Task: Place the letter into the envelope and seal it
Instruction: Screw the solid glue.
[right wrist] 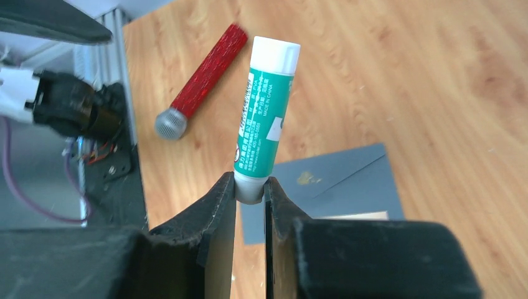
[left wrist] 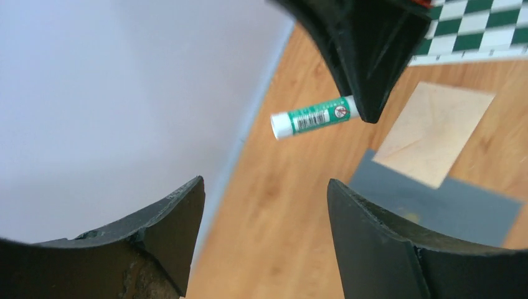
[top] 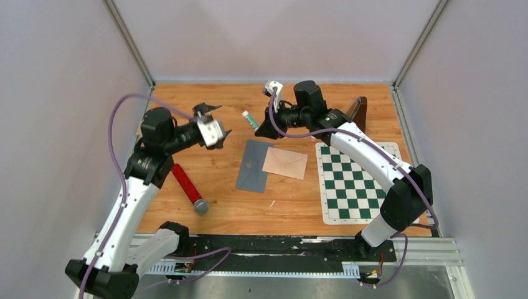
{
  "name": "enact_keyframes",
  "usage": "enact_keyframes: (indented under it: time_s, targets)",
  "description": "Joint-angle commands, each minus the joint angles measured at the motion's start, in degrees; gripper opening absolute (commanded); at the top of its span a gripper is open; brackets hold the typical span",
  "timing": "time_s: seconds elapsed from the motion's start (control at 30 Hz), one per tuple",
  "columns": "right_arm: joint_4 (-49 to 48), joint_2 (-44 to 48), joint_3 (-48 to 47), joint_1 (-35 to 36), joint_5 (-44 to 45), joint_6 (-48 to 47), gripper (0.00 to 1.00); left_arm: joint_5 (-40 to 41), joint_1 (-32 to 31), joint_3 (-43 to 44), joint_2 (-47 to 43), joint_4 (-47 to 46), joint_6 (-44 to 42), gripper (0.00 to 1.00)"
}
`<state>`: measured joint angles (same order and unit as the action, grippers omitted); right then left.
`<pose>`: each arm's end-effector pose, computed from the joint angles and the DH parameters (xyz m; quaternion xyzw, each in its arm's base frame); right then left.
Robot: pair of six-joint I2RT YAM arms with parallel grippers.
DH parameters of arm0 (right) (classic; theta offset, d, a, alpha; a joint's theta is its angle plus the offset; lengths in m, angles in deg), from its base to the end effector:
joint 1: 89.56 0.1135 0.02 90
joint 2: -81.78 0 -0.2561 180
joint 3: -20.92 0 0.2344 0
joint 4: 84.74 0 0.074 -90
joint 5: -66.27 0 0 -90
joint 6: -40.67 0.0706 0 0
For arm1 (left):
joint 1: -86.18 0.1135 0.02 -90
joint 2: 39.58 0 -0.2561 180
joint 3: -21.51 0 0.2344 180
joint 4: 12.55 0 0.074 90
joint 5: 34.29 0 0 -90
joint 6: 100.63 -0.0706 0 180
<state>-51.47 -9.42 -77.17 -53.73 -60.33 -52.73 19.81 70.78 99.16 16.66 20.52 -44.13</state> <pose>0.2795 0.2537 0.3396 -0.4268 0.7044 0.3960 0.4060 0.2053 -0.0995 0.3855 0.4825 0.5908 -0.1414 0.6310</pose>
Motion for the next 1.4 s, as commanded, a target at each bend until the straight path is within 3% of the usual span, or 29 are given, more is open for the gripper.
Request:
enact_keyframes:
  time_s: [0.0, 0.1, 0.33, 0.63, 0.77, 0.93, 1.03, 1.1, 1.17, 1.2, 1.3, 1.33, 1.37]
  targets:
    - [11.4, 0.2, -3.7, -0.1, -8.3, -7.3, 0.00, -5.9, -2.7, -3.6, -2.7, 2.2, -50.2, 0.79]
    - [14.8, -2.5, -8.8, -0.1, -9.2, -7.2, 0.00, -6.5, -4.8, -0.2, 0.1, 10.2, -60.1, 0.79]
    - [19.6, -6.5, -15.0, -0.1, -11.5, -5.4, 0.00, -3.1, -10.3, 4.6, 6.0, 20.8, -68.1, 0.75]
    - [19.7, -6.2, -14.8, -0.1, -11.2, -5.7, 0.00, 5.0, -15.5, -0.7, 8.5, 7.3, -68.3, 0.70]
    - [19.9, -6.3, -14.9, -0.1, -10.9, -5.8, 0.00, 7.1, -16.2, -1.2, 9.7, 2.8, -66.9, 0.57]
    - [20.3, -6.8, -15.5, -0.1, -10.4, -5.8, 0.00, 9.4, -17.1, 0.6, 11.1, 4.1, -67.3, 0.38]
    - [20.7, -6.9, -15.9, -0.1, -10.1, -5.7, 0.01, 10.8, -17.7, 1.2, 11.6, 4.1, -66.3, 0.16]
    - [20.9, -6.7, -16.7, -0.9, -10.0, -5.6, 0.20, 11.9, -18.2, 2.0, 12.0, 3.5, -62.0, 0.06]
    - [20.4, -5.7, -17.9, -3.3, -12.3, -4.3, 0.45, 13.4, -18.5, 3.4, 12.7, 0.8, -50.9, 0.00]
    - [19.6, -4.8, -18.3, -4.9, -14.1, -3.2, 0.54, 15.2, -18.5, 4.5, 13.2, -0.5, -39.1, 0.00]
    - [14.6, -0.8, -17.6, -9.8, -13.2, 0.7, 0.61, 18.2, -17.0, 15.6, 18.7, 0.9, -10.6, 0.00]
    - [11.7, 1.9, -15.7, -10.9, -9.9, 2.0, 0.62, 14.3, -14.0, 18.0, 20.0, 1.3, 5.0, 0.00]
    - [7.9, 4.7, -12.9, -11.5, -4.5, 3.8, 0.63, 10.9, -12.1, 20.8, 22.0, 0.3, 12.9, 0.00]
